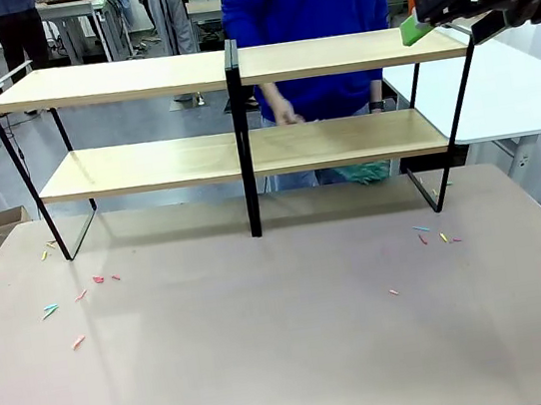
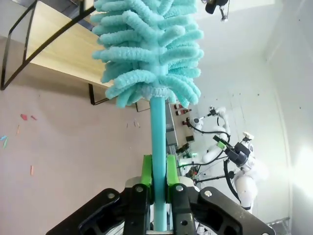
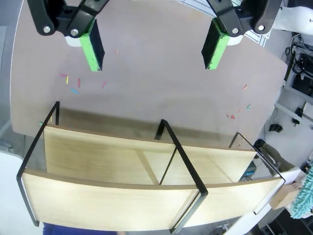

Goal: Clean the shelves.
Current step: Clean another randomly selected level of the Shelf with the Duster, then place the Duster on the table.

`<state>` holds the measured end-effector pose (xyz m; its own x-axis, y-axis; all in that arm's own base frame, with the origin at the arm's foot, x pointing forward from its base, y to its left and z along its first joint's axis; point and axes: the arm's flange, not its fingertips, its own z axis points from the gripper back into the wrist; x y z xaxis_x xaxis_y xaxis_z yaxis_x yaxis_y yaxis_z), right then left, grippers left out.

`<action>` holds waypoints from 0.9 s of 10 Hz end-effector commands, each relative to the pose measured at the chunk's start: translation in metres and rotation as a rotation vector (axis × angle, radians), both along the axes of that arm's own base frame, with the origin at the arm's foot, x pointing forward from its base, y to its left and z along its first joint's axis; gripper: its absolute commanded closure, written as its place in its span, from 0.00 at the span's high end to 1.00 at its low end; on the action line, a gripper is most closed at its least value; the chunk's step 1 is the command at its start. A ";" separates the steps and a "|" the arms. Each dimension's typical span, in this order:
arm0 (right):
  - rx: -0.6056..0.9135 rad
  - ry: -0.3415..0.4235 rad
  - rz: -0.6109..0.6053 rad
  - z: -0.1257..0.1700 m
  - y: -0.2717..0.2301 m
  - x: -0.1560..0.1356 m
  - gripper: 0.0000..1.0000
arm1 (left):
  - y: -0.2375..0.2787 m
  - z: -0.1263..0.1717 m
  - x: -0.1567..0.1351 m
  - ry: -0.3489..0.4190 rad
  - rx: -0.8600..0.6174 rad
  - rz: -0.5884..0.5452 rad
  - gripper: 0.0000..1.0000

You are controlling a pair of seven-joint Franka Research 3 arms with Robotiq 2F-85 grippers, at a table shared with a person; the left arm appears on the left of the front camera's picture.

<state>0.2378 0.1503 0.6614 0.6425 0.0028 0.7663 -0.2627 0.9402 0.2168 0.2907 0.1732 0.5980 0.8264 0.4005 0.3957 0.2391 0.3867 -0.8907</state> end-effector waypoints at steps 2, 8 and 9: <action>0.001 0.000 -0.002 0.000 0.000 0.000 1.00 | 0.006 0.003 0.000 -0.003 0.005 -0.020 0.13; 0.001 0.000 -0.002 0.000 0.000 0.000 1.00 | 0.006 0.003 0.000 -0.003 0.005 -0.020 0.13; 0.001 0.000 -0.002 0.000 0.000 0.000 1.00 | 0.006 0.003 0.000 -0.003 0.005 -0.020 0.13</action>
